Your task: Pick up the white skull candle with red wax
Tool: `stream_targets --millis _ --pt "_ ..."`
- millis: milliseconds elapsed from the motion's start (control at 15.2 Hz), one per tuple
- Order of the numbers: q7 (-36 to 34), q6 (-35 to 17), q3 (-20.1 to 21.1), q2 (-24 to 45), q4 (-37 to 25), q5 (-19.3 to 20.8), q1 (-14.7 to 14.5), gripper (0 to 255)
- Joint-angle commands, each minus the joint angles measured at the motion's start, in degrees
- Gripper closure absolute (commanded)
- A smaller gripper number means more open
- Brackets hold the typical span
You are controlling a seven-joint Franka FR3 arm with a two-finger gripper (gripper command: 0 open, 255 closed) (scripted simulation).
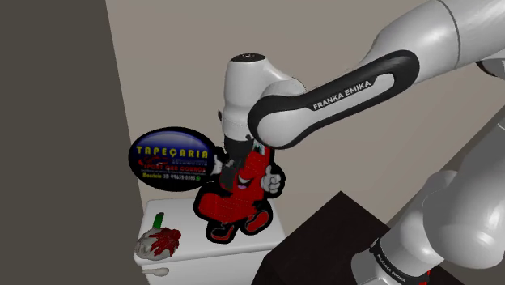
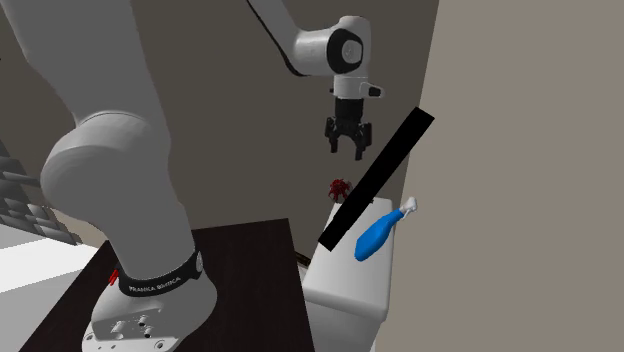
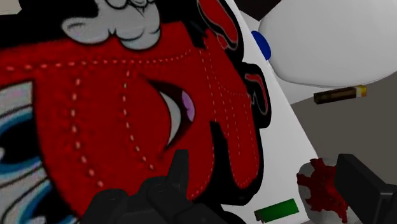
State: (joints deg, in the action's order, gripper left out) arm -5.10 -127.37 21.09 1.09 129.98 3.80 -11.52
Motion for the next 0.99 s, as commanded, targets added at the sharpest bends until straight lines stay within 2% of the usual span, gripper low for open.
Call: stream_targets --millis 0,396,924 --pt "-1.5 -2.1 0.7 4.8 -2.4 2.5 -0.9 0" --pt "-5.4 -5.8 1.0 17.3 -10.0 10.1 -5.1 0" --pt "-8.1 -7.6 -0.8 33.5 -23.2 18.2 -12.7 0"
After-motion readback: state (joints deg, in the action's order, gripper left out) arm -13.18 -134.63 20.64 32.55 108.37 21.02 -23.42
